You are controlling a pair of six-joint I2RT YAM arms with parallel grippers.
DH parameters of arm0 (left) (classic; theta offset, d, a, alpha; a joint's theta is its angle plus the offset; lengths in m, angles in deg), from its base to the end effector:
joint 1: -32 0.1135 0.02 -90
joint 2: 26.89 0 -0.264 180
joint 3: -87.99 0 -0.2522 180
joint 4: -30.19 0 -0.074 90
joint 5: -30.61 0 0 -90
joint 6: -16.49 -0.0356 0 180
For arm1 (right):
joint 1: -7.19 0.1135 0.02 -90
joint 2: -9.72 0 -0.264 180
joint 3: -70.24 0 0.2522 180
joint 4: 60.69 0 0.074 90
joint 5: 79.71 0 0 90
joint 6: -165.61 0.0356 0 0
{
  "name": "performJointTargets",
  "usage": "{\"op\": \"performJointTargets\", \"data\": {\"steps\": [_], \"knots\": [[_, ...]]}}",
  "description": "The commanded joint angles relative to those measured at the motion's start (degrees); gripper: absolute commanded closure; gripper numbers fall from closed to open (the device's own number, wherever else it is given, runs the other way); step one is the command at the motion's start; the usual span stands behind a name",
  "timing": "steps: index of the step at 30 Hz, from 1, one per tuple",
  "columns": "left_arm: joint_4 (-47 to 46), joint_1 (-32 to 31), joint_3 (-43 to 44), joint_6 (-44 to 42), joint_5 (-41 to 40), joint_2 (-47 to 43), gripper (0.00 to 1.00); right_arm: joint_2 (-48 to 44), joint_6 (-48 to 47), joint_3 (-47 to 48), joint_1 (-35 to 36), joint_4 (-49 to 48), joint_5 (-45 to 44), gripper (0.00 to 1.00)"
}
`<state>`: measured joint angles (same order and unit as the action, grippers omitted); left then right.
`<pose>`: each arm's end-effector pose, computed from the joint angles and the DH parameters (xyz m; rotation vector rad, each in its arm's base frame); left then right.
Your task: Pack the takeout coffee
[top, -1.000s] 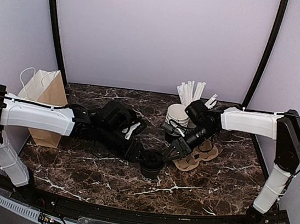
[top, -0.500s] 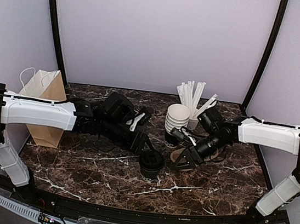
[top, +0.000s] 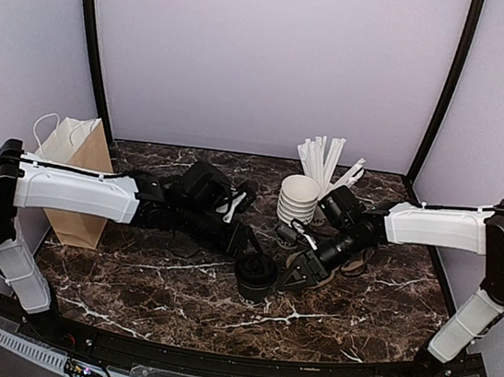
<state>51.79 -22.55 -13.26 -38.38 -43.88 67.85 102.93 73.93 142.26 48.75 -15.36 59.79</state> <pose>0.2069 -0.3070 0.2411 0.5757 2.3896 -1.0879 0.2130 0.2250 0.1968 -1.2511 2.4457 1.3789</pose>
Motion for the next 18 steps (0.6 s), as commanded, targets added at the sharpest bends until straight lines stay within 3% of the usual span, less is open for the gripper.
{"op": "performJointTargets", "data": {"steps": [1, 18], "knots": [[0.6, -0.3, -2.2, 2.1, 0.0, 0.3, 0.46, 1.0, 1.2, 1.3, 0.5, -1.6, 1.9, 0.51], [1.1, -0.2, -3.5, 3.3, -0.3, -5.1, 0.48, 4.6, 1.7, 4.2, 0.5, -1.5, 2.1, 0.51]]}}
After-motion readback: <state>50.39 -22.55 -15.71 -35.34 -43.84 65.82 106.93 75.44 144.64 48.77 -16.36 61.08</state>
